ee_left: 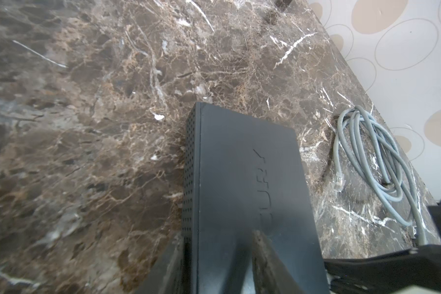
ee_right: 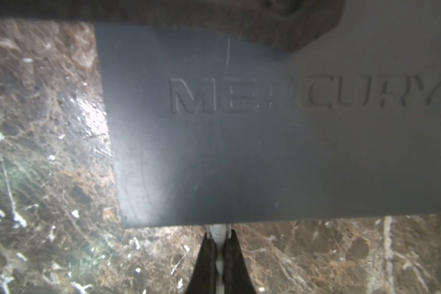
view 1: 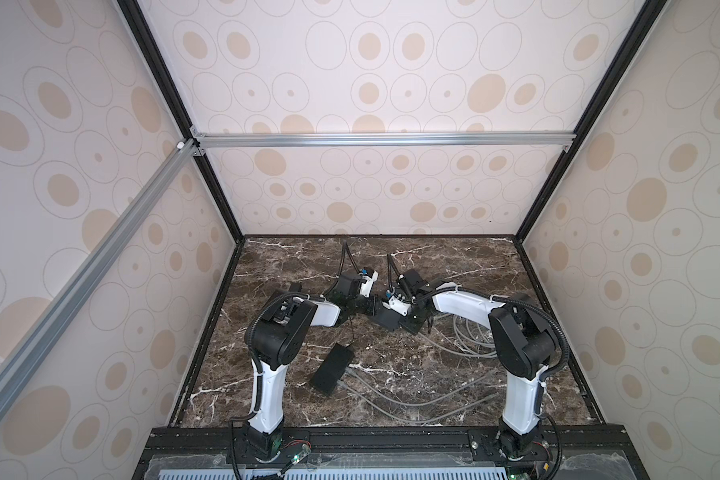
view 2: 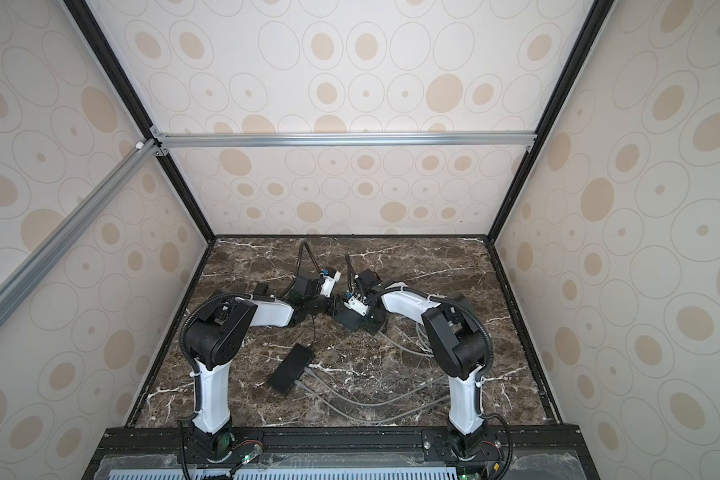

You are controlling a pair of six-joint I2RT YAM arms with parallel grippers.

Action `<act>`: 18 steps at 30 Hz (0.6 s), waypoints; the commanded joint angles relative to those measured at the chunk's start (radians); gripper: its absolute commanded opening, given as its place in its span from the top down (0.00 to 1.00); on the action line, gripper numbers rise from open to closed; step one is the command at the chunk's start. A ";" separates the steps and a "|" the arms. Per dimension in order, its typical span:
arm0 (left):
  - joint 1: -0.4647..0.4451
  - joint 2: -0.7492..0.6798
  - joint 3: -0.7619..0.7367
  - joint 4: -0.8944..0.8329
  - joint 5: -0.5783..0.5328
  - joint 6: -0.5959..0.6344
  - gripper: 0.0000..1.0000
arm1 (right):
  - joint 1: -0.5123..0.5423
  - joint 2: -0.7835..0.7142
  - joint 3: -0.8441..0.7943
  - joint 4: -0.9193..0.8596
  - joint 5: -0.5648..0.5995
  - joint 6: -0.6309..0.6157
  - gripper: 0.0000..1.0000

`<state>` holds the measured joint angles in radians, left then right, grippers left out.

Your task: Insert the plug into the switch port

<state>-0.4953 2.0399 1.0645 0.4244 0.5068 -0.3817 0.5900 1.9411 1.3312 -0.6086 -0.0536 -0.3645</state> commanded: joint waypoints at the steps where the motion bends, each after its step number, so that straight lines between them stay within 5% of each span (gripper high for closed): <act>1: -0.019 -0.003 0.003 -0.013 0.072 -0.009 0.57 | 0.013 0.008 0.072 0.095 -0.023 -0.011 1.00; 18: -0.037 -0.009 -0.008 0.003 0.095 -0.005 0.61 | 0.014 0.072 0.164 0.071 -0.042 -0.005 1.00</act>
<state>-0.4889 2.0399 1.0645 0.4297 0.4877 -0.3817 0.5900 2.0068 1.4281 -0.6827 -0.0566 -0.3645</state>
